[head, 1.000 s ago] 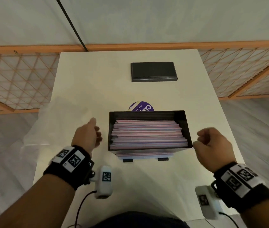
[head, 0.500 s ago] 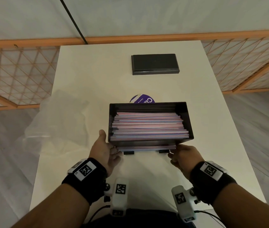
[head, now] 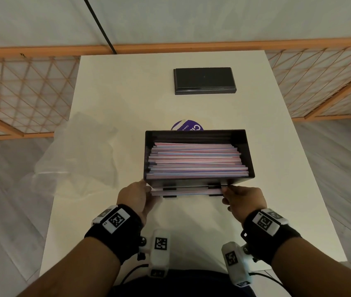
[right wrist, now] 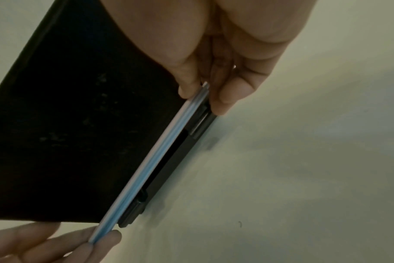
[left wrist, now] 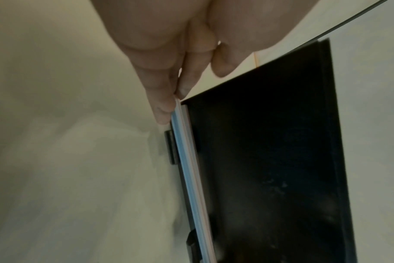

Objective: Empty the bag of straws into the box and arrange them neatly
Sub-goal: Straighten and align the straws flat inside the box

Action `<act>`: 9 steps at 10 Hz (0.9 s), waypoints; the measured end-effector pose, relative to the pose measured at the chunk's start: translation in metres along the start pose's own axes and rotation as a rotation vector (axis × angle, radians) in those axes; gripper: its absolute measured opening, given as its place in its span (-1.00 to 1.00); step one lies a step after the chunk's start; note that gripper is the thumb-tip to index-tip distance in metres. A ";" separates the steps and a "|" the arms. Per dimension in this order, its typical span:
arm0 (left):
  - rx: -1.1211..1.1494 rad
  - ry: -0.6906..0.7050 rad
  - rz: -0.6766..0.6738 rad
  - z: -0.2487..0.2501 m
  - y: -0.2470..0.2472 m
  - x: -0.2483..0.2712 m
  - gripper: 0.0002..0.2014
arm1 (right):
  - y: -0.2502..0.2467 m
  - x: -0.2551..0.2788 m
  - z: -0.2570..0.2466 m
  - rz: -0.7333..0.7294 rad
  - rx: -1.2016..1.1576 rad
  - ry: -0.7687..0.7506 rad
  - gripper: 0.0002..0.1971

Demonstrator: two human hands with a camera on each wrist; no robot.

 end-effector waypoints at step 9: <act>-0.473 0.693 -0.156 0.154 -0.003 0.065 -0.58 | -0.075 0.072 -0.140 -0.263 -0.580 -0.383 -0.93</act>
Point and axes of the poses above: each hand's wrist, its own x-axis away from the middle knuckle, its own y-axis out of the palm, z = x × y, the point moved 10 cm from there along -x, towards the middle knuckle, and after that the axes turned 5 degrees about y, right-handed, at the moved point
